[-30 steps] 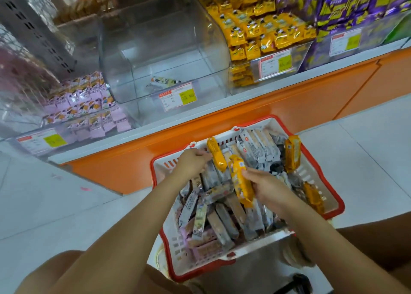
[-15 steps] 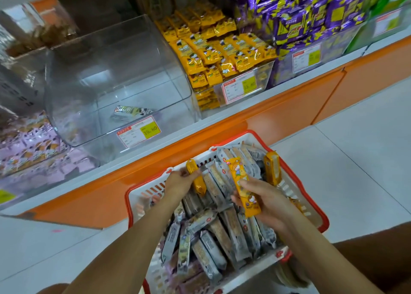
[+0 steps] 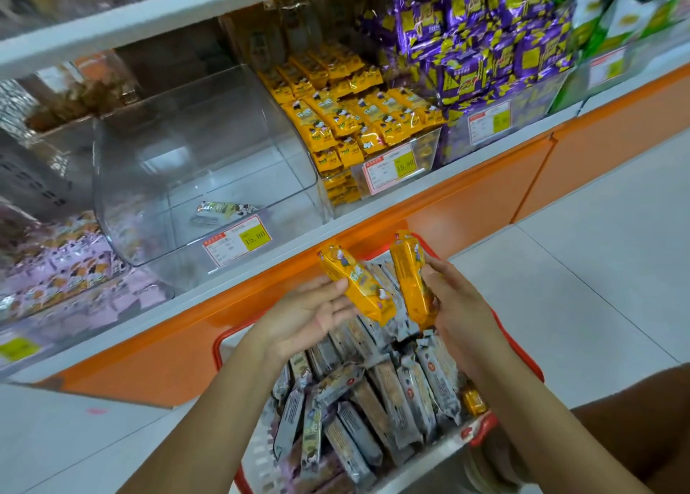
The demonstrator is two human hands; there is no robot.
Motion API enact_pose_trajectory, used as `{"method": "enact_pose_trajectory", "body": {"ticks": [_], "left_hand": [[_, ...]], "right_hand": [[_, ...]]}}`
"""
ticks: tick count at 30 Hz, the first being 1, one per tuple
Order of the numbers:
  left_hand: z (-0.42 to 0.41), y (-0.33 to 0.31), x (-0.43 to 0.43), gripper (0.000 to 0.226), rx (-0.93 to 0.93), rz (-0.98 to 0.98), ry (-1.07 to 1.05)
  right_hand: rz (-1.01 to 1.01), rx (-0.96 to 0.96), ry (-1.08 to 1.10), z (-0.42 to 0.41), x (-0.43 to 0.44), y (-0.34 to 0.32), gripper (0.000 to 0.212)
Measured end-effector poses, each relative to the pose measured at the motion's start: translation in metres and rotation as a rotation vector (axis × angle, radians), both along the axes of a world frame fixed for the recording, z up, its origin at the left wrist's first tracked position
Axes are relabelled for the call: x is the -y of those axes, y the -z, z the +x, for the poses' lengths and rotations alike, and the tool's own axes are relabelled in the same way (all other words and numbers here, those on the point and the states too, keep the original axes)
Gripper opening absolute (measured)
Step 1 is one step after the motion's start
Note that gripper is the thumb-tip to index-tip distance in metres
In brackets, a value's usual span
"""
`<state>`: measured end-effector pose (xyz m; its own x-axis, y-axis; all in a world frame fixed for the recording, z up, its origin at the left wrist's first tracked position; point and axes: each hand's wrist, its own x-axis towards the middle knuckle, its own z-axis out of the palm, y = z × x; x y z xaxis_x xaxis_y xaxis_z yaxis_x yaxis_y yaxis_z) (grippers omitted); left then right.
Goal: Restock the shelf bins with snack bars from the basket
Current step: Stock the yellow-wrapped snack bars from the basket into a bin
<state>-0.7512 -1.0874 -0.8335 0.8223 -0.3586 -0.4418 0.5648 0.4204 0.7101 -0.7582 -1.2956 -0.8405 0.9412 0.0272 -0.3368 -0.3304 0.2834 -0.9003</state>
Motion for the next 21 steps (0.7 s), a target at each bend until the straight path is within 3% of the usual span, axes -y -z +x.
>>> {"method": "enact_pose_trajectory", "body": {"ticks": [3,7,10,14,19,21], "left_hand": [[-0.01,-0.012,0.011,0.069,0.075,-0.035,0.064],[-0.017,-0.026,0.014,0.079,0.12,-0.003,0.063],[-0.019,-0.034,0.013,0.068,0.164,0.026,0.029],[-0.021,-0.052,0.018,0.034,0.29,0.194,-0.059],[-0.019,-0.079,0.022,0.034,0.453,0.348,-0.135],[-0.014,-0.087,0.013,0.034,0.576,0.631,-0.18]], "right_hand": [[-0.187,0.148,-0.025,-0.006,-0.005,-0.018,0.01],[-0.267,0.331,-0.11,-0.009,-0.01,-0.032,0.012],[-0.347,0.4,-0.237,-0.01,-0.011,-0.043,0.015],[-0.41,0.51,-0.435,-0.015,-0.016,-0.063,0.041],[-0.707,0.654,-0.281,0.005,-0.024,-0.068,0.074],[-0.696,0.666,-0.197,0.024,-0.025,-0.079,0.077]]}}
